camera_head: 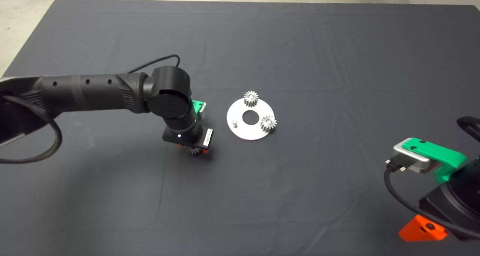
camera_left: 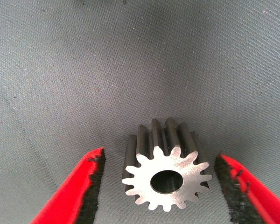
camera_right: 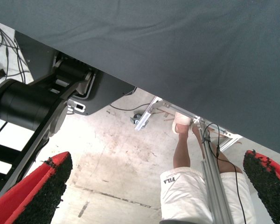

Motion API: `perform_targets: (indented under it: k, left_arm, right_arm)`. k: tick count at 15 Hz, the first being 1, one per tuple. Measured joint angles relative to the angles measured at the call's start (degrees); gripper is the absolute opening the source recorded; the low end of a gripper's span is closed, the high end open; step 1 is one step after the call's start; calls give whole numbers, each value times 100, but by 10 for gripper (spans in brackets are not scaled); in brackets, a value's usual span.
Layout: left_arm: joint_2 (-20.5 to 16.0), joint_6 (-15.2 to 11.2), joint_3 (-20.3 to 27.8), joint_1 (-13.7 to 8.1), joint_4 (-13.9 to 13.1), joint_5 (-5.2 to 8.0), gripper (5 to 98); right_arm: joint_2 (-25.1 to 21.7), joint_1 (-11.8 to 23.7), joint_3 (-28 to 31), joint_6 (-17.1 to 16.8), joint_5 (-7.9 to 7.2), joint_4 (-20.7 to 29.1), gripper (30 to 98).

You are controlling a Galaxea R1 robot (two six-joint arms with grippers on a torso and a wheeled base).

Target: Remove an incorrectly installed larger gear and replace it with the correct smaller gear

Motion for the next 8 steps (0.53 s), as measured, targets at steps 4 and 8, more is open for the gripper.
perform_targets:
  k: [4,8]
  left_arm:
    - [11,-2,0,-1,0,0,552]
    - [11,-5,0,-1,0,-5,500]
  right_arm:
    - [0,0,0,0,0,0,968]
    - [-2,0,0,0,0,0,968]
